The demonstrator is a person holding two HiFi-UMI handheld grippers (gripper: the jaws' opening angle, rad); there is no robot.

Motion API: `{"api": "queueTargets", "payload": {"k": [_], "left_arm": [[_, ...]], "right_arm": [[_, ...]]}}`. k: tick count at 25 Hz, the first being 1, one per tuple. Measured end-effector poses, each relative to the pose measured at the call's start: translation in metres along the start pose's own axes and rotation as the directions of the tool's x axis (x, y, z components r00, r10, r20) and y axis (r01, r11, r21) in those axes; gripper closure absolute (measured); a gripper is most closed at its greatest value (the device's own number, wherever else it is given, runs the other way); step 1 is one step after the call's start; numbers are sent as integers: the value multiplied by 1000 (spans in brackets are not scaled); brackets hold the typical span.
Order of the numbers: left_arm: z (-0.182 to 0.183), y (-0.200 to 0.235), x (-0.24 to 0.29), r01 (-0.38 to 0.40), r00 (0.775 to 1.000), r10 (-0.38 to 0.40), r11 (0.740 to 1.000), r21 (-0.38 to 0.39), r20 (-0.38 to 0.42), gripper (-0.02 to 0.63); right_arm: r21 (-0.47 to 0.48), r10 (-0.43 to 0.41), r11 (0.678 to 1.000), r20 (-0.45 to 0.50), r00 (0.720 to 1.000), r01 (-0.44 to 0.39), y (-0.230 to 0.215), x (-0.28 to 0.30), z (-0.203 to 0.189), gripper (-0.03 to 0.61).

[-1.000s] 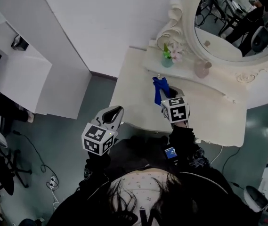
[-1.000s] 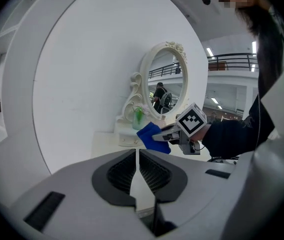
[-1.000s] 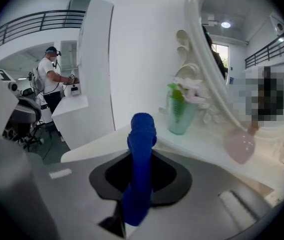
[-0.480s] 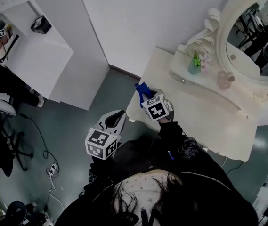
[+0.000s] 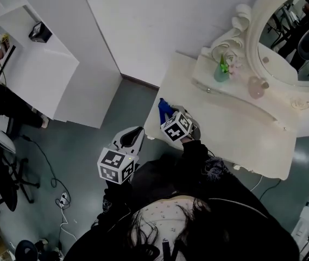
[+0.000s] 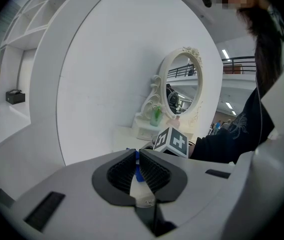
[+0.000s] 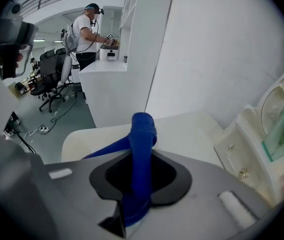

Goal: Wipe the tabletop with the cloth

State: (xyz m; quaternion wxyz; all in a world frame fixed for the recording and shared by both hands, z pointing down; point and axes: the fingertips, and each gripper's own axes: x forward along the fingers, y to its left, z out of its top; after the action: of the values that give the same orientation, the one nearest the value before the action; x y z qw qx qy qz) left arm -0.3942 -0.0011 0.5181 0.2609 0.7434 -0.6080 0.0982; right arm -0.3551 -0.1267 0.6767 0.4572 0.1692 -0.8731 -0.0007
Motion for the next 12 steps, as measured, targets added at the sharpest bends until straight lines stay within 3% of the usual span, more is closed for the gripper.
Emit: {"api": "queueTargets", "payload": {"k": [12], "left_arm": [[13, -35, 39, 143, 990, -143, 988, 57, -18, 614]], "right_arm": [[80, -87, 993, -10, 996, 87, -35, -23, -39, 503]]}}
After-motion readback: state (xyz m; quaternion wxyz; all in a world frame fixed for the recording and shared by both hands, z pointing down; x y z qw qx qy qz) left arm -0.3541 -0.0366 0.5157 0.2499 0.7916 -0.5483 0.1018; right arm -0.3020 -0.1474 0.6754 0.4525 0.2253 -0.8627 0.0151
